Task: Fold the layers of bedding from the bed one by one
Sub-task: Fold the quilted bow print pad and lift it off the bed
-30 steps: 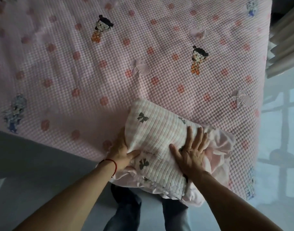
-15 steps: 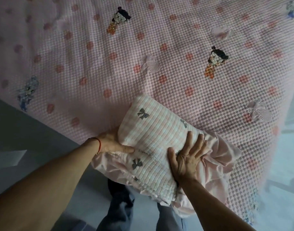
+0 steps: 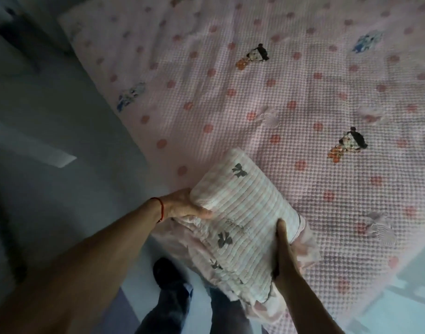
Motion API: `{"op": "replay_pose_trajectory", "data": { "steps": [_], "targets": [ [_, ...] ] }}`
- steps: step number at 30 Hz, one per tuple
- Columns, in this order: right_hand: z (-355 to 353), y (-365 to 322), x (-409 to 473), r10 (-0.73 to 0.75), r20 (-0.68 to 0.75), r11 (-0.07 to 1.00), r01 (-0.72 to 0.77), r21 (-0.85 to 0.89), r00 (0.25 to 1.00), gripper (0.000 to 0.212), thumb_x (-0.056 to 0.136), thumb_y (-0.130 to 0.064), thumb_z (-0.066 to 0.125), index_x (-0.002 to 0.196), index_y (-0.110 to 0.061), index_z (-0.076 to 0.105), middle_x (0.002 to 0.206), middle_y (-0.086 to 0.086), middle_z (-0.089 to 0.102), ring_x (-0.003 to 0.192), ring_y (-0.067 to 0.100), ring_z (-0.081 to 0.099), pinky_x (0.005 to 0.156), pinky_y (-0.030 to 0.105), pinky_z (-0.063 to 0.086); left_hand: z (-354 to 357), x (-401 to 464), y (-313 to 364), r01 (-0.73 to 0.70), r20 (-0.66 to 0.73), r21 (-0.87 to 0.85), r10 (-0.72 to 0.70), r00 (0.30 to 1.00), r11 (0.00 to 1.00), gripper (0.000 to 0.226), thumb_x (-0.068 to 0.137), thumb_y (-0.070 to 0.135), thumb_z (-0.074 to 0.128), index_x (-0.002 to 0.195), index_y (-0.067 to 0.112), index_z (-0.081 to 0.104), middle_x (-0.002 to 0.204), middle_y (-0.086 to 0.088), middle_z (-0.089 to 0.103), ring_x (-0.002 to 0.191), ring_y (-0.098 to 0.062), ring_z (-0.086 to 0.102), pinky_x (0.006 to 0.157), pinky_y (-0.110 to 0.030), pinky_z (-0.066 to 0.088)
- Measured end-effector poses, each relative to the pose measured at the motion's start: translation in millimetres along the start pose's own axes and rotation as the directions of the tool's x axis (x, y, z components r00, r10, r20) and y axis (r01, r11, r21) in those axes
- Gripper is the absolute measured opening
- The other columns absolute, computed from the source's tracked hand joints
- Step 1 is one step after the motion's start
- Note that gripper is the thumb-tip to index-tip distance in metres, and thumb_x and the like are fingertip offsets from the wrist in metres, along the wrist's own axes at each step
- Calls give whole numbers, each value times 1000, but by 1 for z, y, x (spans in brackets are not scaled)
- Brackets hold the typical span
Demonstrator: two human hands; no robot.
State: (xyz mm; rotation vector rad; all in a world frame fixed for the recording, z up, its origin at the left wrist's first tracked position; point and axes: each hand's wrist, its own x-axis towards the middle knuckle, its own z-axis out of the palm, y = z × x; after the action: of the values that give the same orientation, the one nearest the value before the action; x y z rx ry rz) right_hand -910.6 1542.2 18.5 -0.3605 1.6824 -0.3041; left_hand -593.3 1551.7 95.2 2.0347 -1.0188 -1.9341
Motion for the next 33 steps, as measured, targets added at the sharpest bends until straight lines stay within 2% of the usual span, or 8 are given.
{"op": "replay_pose_trajectory", "data": {
  "steps": [3, 6, 9, 14, 20, 24, 29, 33],
  "targets": [
    [27, -11, -30, -92, 206, 992, 108, -68, 974, 115, 58, -91, 71, 153, -37, 36, 150, 6, 51, 134, 31, 51, 107, 61, 45, 2, -59, -27, -57, -136, -157, 36, 990, 986, 44, 74, 41, 88, 108, 20, 68, 93, 13, 76, 90, -7, 72, 85, -22, 57],
    [71, -17, -51, -78, 404, 982, 140, -128, 912, 96, 67, -83, 73, 146, -38, 44, 137, 6, 63, 122, 33, 62, 94, 61, 54, 6, -117, -76, -126, -349, -316, 8, 937, 940, 34, 79, 18, 85, 97, 32, 60, 79, 27, 72, 80, 7, 69, 73, -12, 54],
    [139, -6, -88, -56, 570, 926, 256, -277, 820, 82, 76, -75, 73, 142, -32, 50, 132, 5, 68, 118, 33, 66, 93, 59, 56, 16, -196, -140, -218, -540, -442, -65, 839, 870, 38, 75, 17, 89, 101, 34, 66, 90, 24, 74, 86, 6, 69, 79, -24, 56],
    [255, 45, -162, 105, 716, 730, 435, -527, 691, 99, 58, -81, 80, 137, -31, 46, 131, 3, 62, 117, 31, 63, 96, 54, 55, 67, -334, -239, -415, -750, -577, -256, 610, 703, 68, 72, 17, 92, 133, 22, 61, 121, -1, 72, 112, -20, 69, 92, -44, 58],
    [341, 144, -274, 297, 841, 520, 662, -539, 451, 102, 60, -72, 87, 141, -25, 48, 131, 0, 67, 113, 24, 69, 98, 50, 57, 162, -435, -310, -609, -719, -674, -560, 411, 418, 59, 73, 15, 89, 125, 26, 64, 117, 0, 74, 108, -22, 71, 92, -43, 56],
    [370, 220, -345, 402, 861, 400, 785, -473, 313, 93, 63, -68, 87, 138, -24, 55, 122, -1, 73, 108, 20, 73, 98, 47, 57, 209, -489, -355, -718, -687, -606, -680, 255, 343, 62, 69, 23, 90, 124, 28, 62, 112, 7, 75, 101, -15, 73, 88, -37, 57],
    [390, 284, -398, 450, 845, 238, 874, -424, 288, 115, 52, -79, 86, 147, -27, 45, 132, -3, 65, 114, 19, 67, 104, 46, 53, 251, -524, -397, -818, -666, -525, -713, 221, 237, 63, 73, 17, 89, 129, 19, 60, 119, -5, 73, 109, -29, 70, 95, -50, 55],
    [409, 330, -410, 485, 824, 147, 901, -408, 294, 112, 54, -79, 85, 147, -26, 49, 129, -5, 68, 113, 17, 68, 102, 45, 54, 266, -529, -434, -863, -614, -473, -769, 180, 175, 59, 70, 13, 86, 122, 24, 61, 114, -1, 75, 106, -26, 72, 92, -45, 58]
  ]
}}
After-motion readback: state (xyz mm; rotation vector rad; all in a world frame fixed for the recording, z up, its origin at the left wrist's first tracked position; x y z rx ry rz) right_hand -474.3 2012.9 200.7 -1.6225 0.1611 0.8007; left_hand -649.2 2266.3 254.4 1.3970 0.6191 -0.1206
